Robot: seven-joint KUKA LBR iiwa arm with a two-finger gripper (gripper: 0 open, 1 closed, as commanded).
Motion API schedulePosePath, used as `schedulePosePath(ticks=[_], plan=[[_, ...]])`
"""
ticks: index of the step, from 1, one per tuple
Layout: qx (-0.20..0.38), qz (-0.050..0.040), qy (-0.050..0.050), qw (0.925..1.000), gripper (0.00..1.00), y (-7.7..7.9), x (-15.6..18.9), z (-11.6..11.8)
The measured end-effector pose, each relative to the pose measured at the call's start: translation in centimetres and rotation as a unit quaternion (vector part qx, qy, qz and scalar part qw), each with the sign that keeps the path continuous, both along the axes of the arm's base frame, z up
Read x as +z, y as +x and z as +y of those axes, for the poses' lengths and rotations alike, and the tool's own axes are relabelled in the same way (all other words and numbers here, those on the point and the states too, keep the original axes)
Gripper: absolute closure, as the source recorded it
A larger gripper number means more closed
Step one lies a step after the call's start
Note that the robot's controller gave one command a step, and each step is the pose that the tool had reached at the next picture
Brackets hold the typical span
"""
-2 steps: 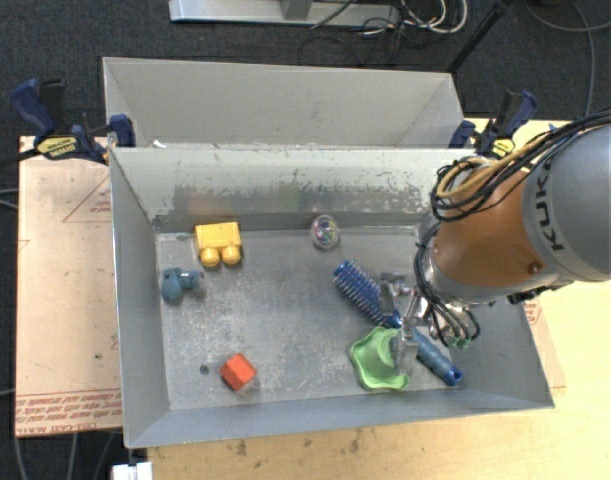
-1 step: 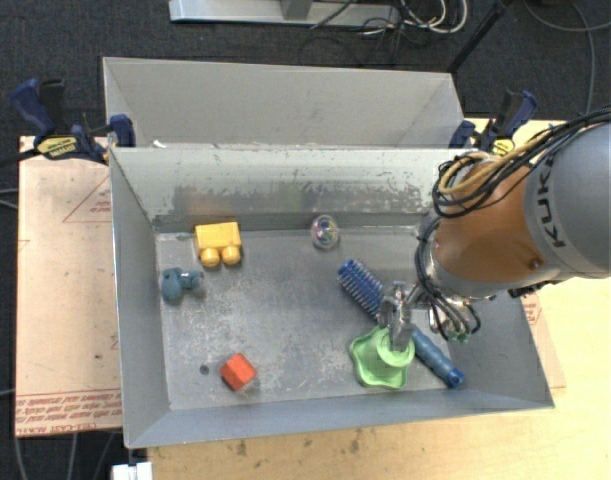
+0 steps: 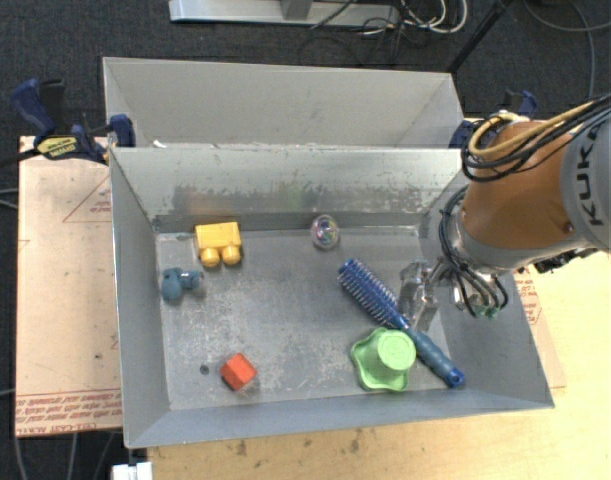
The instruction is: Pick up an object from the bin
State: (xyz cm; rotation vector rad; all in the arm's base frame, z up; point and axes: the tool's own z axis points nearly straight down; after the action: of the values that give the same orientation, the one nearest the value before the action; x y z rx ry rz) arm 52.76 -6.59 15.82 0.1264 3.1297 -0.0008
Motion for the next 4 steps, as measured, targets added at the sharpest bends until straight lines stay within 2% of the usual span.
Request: schedulePosePath(ticks=[1, 2, 3, 4], plan=[[0.001, 0.0037, 0.001, 1.0000, 0.00, -0.2, -0.4, 0.1], [-0.202, -0.0045, 0.003, 0.9793, 0.00, 2.2, -6.1, 2.6], [-0.305, -0.0012, 0.005, 0.9522, 0.00, 6.7, -6.7, 3.2], [-0.303, -0.0104, 0.007, 0.9529, 0.00, 6.7, -6.6, 3.3]])
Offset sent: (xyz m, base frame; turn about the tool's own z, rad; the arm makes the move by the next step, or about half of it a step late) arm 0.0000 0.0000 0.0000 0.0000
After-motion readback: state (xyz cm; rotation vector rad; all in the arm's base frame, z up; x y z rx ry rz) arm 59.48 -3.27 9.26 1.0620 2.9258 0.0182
